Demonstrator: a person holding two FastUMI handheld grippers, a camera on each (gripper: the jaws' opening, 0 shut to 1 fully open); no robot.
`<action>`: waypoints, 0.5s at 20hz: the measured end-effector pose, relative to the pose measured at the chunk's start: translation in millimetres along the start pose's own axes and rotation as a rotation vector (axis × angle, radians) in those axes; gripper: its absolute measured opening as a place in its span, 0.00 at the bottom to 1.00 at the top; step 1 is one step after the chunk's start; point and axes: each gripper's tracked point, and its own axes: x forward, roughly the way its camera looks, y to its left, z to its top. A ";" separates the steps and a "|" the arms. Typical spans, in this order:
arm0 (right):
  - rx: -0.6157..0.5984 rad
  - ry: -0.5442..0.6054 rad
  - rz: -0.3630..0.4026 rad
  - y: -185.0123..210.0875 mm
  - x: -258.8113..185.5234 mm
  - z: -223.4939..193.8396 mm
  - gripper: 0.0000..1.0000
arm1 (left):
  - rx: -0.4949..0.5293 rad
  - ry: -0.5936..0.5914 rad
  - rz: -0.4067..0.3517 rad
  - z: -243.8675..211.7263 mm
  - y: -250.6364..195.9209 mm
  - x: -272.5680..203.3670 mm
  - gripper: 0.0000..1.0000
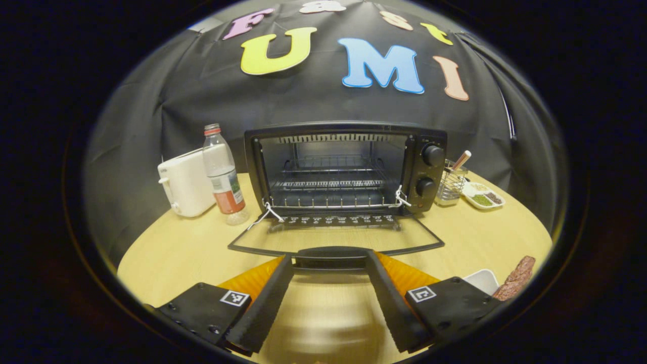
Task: Open the electric oven with the left hand, put the food in, and close the electric oven.
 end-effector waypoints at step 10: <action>0.040 0.042 0.099 23.6 16.7 -14.2 0.98 | 0.013 -0.141 0.024 61.0 14.8 -50.2 0.98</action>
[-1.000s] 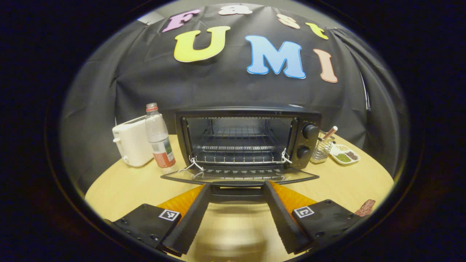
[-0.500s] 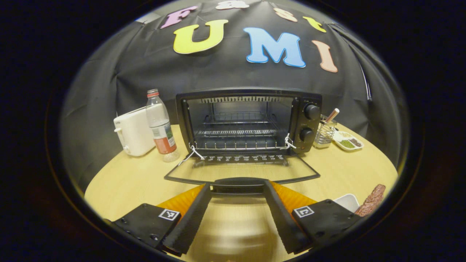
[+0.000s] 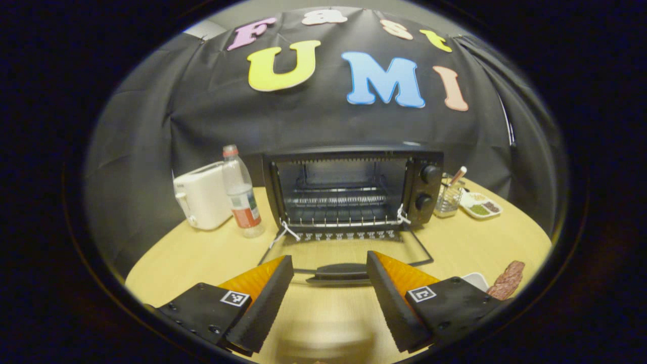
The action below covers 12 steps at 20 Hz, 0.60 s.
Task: Open the electric oven with the left hand, put the food in, and close the electric oven.
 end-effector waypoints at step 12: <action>0.327 0.405 0.153 25.8 42.9 -117.1 0.98 | -0.035 -0.268 0.033 128.5 44.1 -125.2 1.00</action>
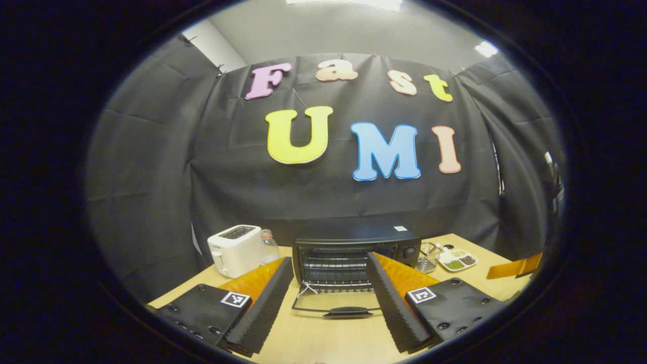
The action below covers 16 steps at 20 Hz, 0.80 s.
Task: Open the electric oven with the left hand, put the food in, and close the electric oven.
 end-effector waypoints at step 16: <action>0.216 0.371 0.092 5.3 41.2 -104.0 0.81 | -0.037 -0.016 0.137 15.2 63.8 -35.2 1.00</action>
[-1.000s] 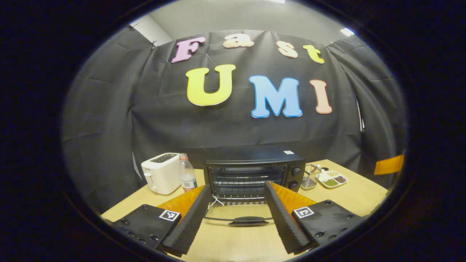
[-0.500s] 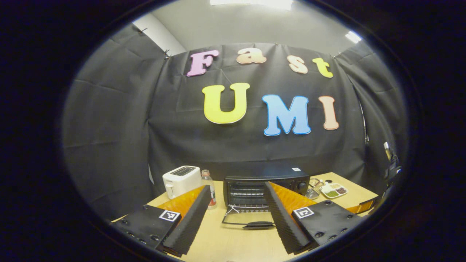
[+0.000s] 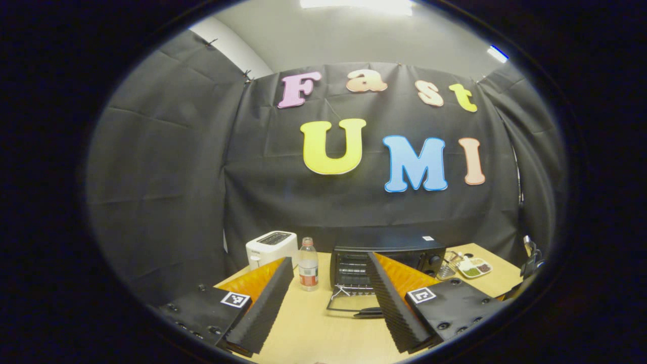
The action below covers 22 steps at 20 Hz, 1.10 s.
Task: Open the electric oven with the left hand, put the food in, and close the electric oven.
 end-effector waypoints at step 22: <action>-0.041 -0.133 0.152 105.9 0.7 81.0 0.10 | -0.058 -0.004 -0.075 -4.6 5.4 32.4 0.97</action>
